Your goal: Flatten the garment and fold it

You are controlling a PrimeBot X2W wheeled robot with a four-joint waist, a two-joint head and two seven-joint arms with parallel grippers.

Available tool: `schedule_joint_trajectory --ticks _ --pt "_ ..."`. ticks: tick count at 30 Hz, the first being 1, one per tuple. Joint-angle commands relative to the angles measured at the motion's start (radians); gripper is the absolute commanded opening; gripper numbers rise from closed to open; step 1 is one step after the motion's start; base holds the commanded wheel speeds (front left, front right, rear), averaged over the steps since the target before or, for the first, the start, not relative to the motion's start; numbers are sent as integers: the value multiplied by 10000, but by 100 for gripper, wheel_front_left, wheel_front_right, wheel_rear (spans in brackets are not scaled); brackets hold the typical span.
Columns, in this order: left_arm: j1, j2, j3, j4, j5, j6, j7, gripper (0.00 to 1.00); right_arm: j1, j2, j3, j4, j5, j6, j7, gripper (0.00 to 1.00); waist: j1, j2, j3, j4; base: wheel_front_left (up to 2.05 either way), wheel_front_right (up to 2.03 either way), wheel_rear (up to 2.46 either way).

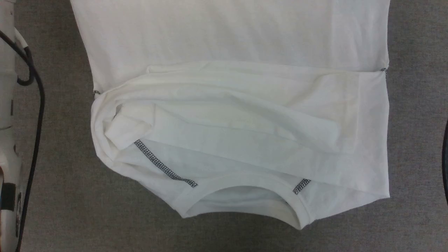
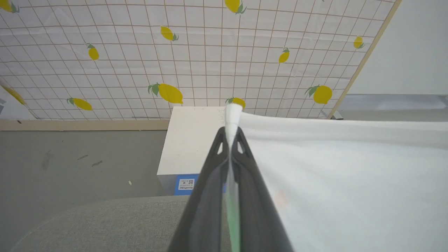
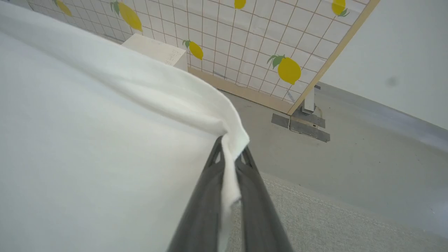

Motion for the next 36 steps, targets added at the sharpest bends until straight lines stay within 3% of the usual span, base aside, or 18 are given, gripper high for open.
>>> schedule_joint_trajectory --ticks 1,7,12,17,24,36 --pt "-19 19 14 180 -60 -148 -103 0 9 68 -60 135 8 -15 -179 0 -1 -1 -201 -3 0 0 0" --pt "1019 -177 -217 419 -455 -902 -499 0 1025 -109 699 158 866 -15 -803 0 -1 -1 -1014 93 0 0 0" --pt "2408 -239 -306 97 -829 -1191 -945 0 2444 -568 1189 -252 1951 -15 -1202 0 -1 -1 -1946 174 0 0 0" --pt "4504 -285 -347 -928 -1507 -1344 -1122 0 4257 -643 958 -623 3114 -15 -1527 0 -1 -1 -3099 150 0 0 0" --pt "7615 -344 -25 -2621 -2265 -868 -1493 0 6849 -690 85 -1319 3967 -15 -1531 0 -1 -1 -4509 240 0 0 0" --pt "11903 -393 0 -5044 -2676 602 -1487 0 10833 -281 -1324 -3187 4480 -15 -178 0 -1 -1 -5781 557 0 0 0"
